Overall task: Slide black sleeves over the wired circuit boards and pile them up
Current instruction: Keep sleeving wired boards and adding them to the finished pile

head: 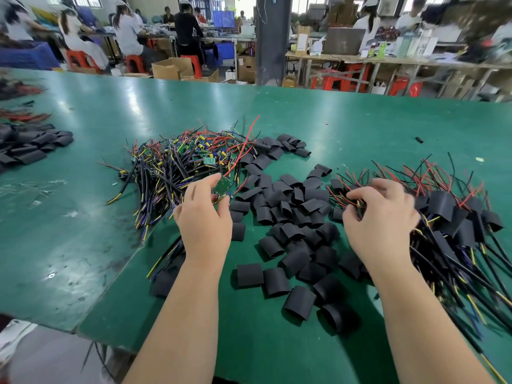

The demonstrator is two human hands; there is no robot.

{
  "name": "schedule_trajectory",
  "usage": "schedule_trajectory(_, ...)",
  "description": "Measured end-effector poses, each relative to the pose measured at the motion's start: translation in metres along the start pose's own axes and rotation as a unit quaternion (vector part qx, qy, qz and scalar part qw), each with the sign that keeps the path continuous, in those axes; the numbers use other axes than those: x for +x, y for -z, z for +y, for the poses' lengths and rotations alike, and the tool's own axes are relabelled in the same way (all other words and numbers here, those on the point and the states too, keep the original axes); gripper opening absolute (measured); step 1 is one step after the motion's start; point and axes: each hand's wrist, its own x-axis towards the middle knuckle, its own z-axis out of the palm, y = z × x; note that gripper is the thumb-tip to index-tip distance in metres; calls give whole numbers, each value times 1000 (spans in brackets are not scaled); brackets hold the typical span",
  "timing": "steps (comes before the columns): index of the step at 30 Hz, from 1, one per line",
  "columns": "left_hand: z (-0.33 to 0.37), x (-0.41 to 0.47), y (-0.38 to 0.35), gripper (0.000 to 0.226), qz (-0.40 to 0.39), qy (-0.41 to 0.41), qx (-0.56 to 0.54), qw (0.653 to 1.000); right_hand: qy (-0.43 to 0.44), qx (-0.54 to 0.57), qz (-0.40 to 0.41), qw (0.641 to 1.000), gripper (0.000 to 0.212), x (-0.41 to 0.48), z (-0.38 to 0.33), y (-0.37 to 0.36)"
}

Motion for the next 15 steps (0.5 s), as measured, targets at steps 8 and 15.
schedule_trajectory(8, 9, -5, -1, 31, -26, -55, -47, 997, 117, 124, -171, 970, 16, -15, -20, -22)
schedule_trajectory(15, 14, -7, 1, 29, -37, -97, -83, 991, 133, 123, -231, 956, 27, -21, -26, -23)
